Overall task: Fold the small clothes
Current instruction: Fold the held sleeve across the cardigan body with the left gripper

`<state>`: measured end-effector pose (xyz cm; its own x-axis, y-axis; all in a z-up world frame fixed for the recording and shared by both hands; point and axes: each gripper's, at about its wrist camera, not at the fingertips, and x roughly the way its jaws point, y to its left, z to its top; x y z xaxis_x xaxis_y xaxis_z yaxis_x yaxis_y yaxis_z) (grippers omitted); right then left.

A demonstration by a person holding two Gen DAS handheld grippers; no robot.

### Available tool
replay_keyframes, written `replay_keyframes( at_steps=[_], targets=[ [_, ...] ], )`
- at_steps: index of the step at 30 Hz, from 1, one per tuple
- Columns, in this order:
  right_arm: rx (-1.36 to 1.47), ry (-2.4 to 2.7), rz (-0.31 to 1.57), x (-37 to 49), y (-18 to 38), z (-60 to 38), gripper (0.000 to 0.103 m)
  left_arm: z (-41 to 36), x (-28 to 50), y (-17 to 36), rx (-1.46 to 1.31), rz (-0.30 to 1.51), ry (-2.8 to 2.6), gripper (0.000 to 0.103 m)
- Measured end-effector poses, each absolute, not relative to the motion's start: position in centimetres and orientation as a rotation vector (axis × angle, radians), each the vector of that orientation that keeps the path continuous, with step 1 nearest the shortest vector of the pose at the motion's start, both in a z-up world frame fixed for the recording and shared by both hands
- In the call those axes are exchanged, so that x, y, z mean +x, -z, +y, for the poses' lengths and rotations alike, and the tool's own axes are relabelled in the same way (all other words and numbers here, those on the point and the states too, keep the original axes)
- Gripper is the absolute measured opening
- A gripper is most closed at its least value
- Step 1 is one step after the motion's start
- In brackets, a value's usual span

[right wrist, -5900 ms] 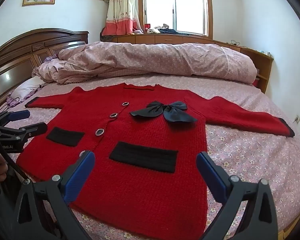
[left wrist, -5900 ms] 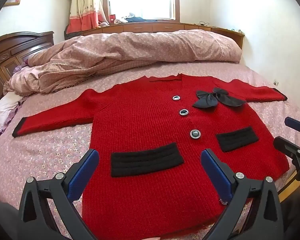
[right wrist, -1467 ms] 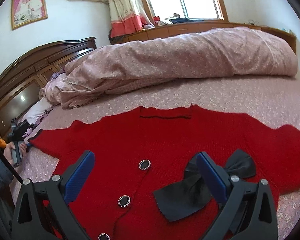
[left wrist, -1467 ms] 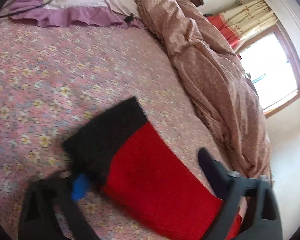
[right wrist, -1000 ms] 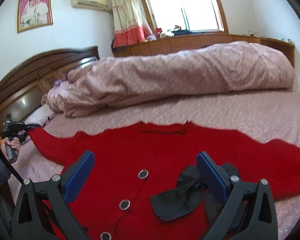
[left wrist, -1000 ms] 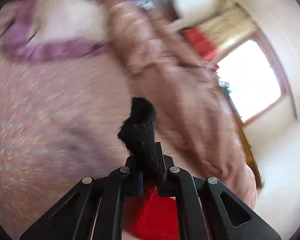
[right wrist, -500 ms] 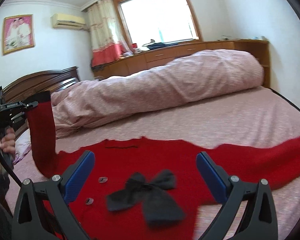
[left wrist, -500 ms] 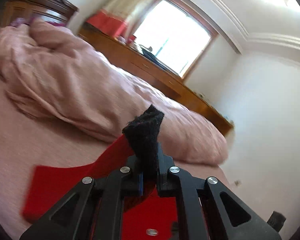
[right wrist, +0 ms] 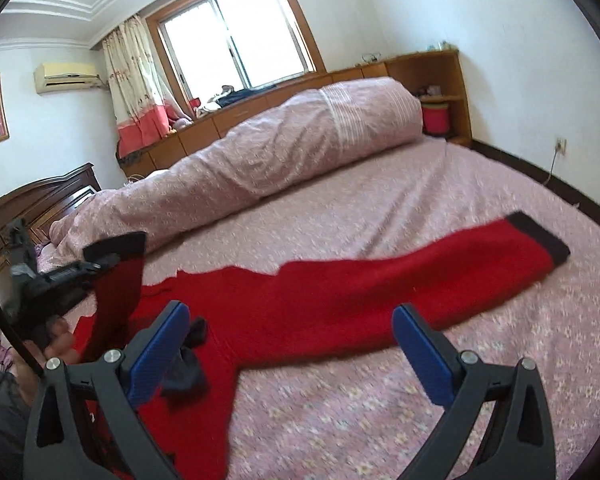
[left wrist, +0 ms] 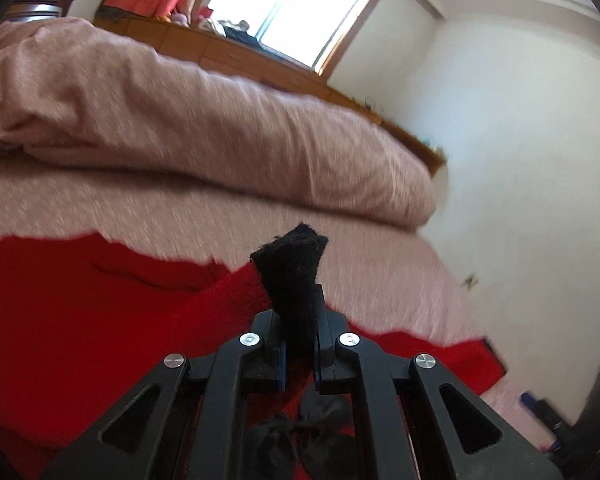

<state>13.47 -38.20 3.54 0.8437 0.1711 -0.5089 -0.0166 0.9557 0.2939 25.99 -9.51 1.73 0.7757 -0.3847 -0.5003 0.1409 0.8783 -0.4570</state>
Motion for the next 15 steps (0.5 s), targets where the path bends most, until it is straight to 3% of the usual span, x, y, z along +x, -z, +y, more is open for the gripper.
replay_keyframes(
  at_steps=[6,15],
  targets=[
    [0.267,-0.084,0.59,13.4,-2.9,-39.0,0.103,-12.8,25.8,2.7,-0.281,0.719,0.299,0.003],
    [0.218,-0.119,0.632,14.1,-2.3,-37.1,0.103,-14.5,25.0,3.5,-0.28,0.759,0.384,0.022]
  ],
)
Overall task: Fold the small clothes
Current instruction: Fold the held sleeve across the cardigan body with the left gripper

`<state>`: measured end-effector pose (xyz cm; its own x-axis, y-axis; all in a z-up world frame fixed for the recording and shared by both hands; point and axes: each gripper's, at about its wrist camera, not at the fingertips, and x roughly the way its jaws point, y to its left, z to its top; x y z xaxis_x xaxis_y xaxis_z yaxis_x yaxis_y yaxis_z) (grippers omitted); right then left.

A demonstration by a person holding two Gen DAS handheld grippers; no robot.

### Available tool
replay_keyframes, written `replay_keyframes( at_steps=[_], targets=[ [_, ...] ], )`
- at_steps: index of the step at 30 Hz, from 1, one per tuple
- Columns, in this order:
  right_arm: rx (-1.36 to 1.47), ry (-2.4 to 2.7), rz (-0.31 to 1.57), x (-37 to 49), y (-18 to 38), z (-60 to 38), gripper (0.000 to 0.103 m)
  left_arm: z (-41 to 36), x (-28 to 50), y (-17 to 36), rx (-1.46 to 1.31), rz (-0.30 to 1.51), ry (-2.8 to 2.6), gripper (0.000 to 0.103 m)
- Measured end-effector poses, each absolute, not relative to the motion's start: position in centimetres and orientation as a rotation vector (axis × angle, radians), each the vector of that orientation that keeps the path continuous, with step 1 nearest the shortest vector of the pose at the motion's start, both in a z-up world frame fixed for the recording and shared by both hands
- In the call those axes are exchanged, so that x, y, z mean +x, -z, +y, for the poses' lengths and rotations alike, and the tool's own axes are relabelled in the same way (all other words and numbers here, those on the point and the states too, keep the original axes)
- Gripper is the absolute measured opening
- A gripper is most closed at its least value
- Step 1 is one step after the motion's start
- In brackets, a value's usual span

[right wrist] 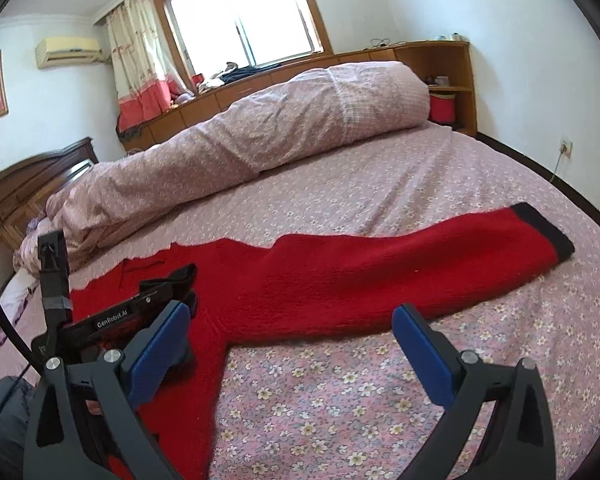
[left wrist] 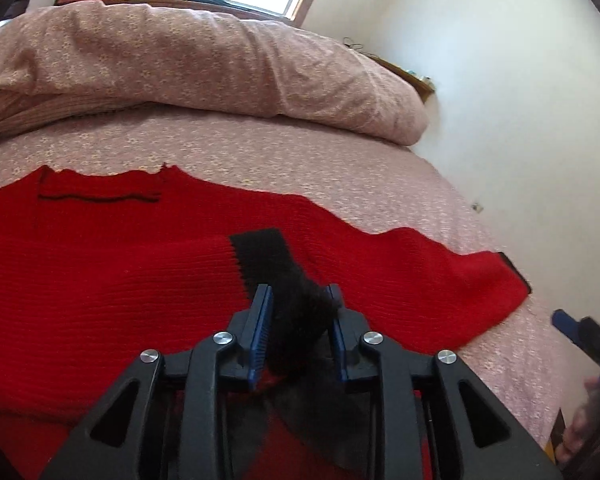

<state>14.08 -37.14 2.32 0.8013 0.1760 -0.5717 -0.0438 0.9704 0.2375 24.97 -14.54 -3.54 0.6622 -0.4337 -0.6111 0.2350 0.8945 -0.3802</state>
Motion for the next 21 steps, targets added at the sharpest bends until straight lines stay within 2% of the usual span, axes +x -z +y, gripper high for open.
replay_keyframes(
  at_steps=[11,17,21],
  targets=[
    [0.246,-0.121,0.656,14.1,-1.9,-38.0,0.103,-16.2,22.5,1.9,-0.294,0.727,0.431,0.028],
    [0.363,-0.018,0.626,14.1,-2.7,-45.4,0.103,-16.4,23.1,0.6,-0.133,0.657,0.155,0.03],
    [0.466,0.051,0.617,14.1,-2.8,-53.0,0.103,-16.1,25.1,2.3,-0.12,0.722,0.032,0.03]
  ],
)
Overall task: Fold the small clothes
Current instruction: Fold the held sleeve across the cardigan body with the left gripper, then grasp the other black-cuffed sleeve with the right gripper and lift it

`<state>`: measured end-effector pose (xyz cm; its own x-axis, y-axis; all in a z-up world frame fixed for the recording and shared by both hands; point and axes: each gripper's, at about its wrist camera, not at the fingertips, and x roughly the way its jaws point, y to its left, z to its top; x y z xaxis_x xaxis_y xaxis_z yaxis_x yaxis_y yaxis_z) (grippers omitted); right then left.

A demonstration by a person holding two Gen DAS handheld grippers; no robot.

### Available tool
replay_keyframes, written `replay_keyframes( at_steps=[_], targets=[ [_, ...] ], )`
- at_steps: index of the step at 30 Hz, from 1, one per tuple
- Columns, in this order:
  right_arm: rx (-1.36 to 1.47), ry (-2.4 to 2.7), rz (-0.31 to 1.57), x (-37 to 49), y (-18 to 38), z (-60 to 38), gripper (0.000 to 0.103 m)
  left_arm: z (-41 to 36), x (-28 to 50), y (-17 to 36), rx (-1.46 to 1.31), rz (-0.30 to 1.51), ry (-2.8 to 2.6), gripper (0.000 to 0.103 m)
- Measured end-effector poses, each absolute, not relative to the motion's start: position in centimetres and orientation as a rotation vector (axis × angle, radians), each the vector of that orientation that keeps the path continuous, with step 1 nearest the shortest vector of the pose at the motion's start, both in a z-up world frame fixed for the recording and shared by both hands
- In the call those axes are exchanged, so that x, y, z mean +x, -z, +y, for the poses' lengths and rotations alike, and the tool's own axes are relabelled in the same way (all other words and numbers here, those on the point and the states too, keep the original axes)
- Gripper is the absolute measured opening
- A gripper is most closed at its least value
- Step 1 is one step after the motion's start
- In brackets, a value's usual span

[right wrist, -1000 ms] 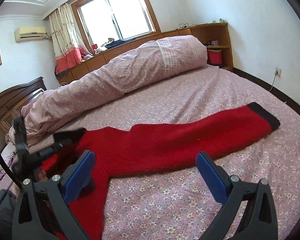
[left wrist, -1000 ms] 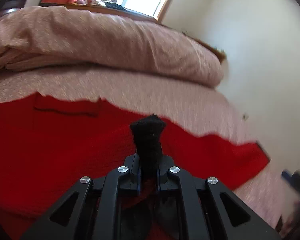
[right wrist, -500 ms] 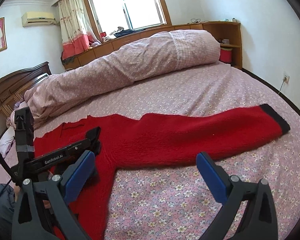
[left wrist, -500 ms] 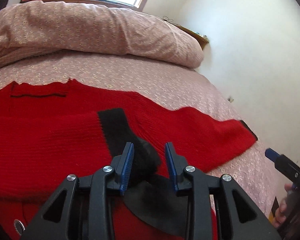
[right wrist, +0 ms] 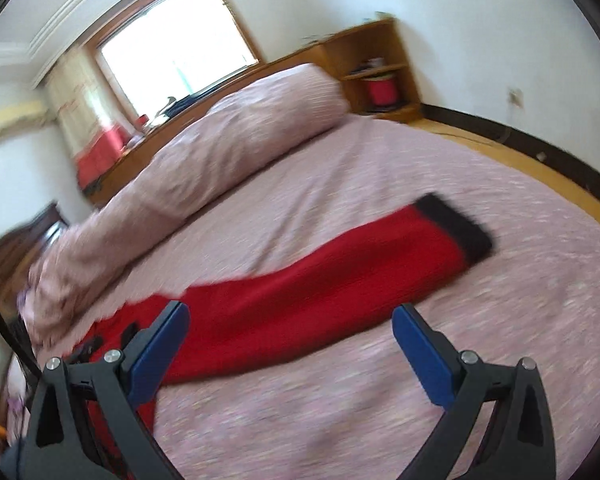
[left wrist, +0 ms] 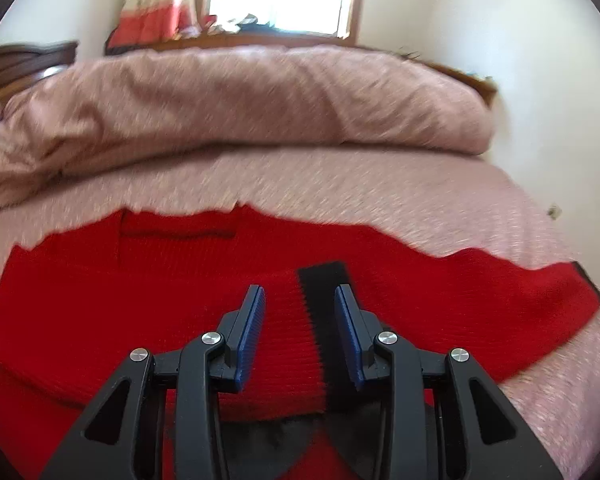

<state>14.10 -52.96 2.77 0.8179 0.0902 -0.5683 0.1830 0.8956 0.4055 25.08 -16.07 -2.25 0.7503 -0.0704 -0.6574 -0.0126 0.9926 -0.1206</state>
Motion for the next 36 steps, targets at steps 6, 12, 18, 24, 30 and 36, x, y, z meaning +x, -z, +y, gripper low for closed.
replay_keyframes(
  at_steps=[6,12,18,24,30,36],
  targets=[
    [0.631,0.145,0.69,15.7,0.8,-62.6,0.103,-15.4,26.3,5.4,-0.165,0.816,-0.001,0.034],
    [0.818,0.066,0.682,17.8,4.0,-65.9,0.103,-15.9,26.2,5.6,-0.133,0.823,-0.014,0.036],
    [0.919,0.029,0.604,19.0,4.6,-67.0,0.103,-15.8,26.4,5.5,-0.138,0.826,-0.008,0.037],
    [0.934,-0.011,0.615,18.6,4.8,-65.5,0.103,-15.9,26.4,5.5,-0.135,0.827,-0.008,0.038],
    [0.907,0.025,0.524,19.3,4.8,-64.9,0.103,-16.0,26.4,5.5,-0.135,0.828,-0.008,0.038],
    [1.042,0.071,0.524,20.3,6.5,-66.5,0.034,-16.0,26.4,5.5,-0.141,0.831,-0.004,0.038]
  ],
)
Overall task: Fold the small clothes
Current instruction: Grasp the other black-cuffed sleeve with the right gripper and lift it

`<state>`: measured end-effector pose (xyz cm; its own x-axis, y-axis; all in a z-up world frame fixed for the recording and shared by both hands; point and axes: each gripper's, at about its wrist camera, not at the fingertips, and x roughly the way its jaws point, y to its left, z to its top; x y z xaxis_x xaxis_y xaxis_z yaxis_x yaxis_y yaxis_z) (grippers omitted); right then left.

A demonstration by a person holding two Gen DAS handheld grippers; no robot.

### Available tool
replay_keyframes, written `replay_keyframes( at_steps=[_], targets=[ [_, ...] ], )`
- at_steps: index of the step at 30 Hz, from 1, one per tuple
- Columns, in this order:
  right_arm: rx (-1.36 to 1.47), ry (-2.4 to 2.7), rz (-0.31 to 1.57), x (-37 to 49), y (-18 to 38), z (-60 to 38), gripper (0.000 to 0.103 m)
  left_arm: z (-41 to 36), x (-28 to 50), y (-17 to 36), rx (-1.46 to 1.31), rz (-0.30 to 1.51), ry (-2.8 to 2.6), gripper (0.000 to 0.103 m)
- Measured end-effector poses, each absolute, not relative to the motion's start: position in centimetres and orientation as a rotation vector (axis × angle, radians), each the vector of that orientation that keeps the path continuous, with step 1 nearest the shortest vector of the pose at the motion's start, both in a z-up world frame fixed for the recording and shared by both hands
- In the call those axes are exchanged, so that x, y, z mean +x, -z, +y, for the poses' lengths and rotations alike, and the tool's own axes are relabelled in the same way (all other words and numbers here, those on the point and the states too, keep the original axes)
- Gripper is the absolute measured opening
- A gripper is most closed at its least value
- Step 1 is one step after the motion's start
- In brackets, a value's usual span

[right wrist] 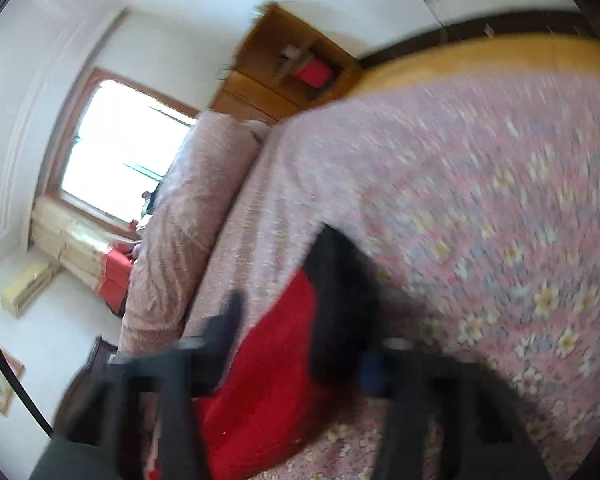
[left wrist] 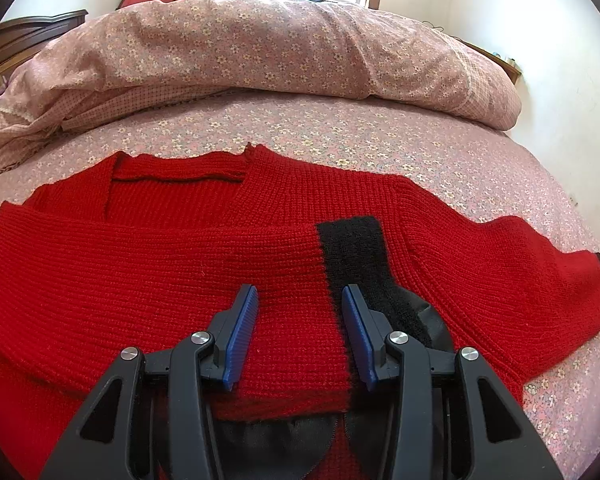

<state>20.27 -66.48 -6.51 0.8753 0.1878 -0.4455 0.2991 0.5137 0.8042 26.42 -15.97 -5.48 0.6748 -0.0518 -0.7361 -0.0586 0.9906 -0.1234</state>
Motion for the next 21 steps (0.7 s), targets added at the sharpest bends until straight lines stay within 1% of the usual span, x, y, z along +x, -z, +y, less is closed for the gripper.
replay_keyframes(
  at_steps=[1,2,3,6,9,13,17,21],
  targets=[
    [1.04,0.078,0.528,20.3,6.6,-66.4,0.027,-16.0,26.4,5.4,-0.146,0.831,-0.001,0.038],
    [1.027,0.081,0.526,20.2,6.5,-66.4,0.014,-15.8,26.5,5.4,-0.151,0.831,0.002,0.038],
    [1.01,0.087,0.532,20.2,6.3,-66.2,0.012,-15.6,26.5,5.3,-0.167,0.829,0.015,0.038],
    [0.877,0.108,0.54,21.3,3.5,-64.0,0.012,-14.9,26.3,4.6,-0.201,0.837,0.062,0.038],
    [0.764,0.077,0.508,22.1,0.2,-61.3,0.012,-14.2,25.1,3.0,-0.156,0.803,0.071,0.038],
    [0.647,0.002,0.461,23.1,-4.0,-57.3,0.012,-12.2,23.5,-0.7,-0.086,0.738,0.079,0.038],
    [0.564,-0.082,0.418,23.8,-7.6,-52.1,0.012,-8.2,22.2,-4.9,-0.082,0.708,0.064,0.038],
    [0.523,-0.175,0.361,23.9,-11.1,-46.1,0.012,-3.7,20.6,-7.8,-0.027,0.693,0.006,0.038]
  ],
)
